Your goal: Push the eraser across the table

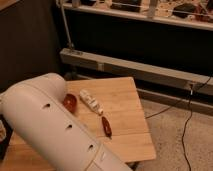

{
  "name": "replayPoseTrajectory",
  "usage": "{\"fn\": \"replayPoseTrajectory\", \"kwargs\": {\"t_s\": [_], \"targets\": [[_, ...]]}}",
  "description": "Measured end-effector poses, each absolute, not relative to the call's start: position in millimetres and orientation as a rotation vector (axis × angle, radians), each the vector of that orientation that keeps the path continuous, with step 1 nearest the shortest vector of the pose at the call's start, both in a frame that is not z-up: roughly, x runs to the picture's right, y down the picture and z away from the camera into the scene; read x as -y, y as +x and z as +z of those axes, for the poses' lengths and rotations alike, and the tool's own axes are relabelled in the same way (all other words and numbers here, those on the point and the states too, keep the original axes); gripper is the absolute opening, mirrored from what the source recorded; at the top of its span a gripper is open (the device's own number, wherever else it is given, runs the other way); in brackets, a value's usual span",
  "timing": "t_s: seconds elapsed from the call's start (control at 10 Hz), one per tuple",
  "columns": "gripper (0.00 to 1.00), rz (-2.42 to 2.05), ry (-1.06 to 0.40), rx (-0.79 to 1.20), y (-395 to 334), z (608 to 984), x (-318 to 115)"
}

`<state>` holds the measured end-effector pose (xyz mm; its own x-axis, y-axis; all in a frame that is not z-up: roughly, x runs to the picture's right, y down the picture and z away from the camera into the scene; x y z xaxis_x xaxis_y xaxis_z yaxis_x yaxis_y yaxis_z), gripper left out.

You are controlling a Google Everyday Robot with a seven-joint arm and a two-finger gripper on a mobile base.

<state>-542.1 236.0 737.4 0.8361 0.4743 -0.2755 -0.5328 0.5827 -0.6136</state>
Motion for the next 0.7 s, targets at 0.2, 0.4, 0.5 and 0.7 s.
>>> {"fn": "replayPoseTrajectory", "kwargs": {"t_s": [0.2,0.4,0.5,0.7], "targets": [[0.00,0.612,-0.770,-0.105,-529.2,751.3,-236.0],[0.00,0.625,-0.820,-0.108,-519.5,761.8,-237.0],[0.00,0.620,-0.841,-0.104,-517.4,764.5,-237.4],[0.00,0.581,-0.868,-0.088,-519.6,765.8,-243.5]]}}
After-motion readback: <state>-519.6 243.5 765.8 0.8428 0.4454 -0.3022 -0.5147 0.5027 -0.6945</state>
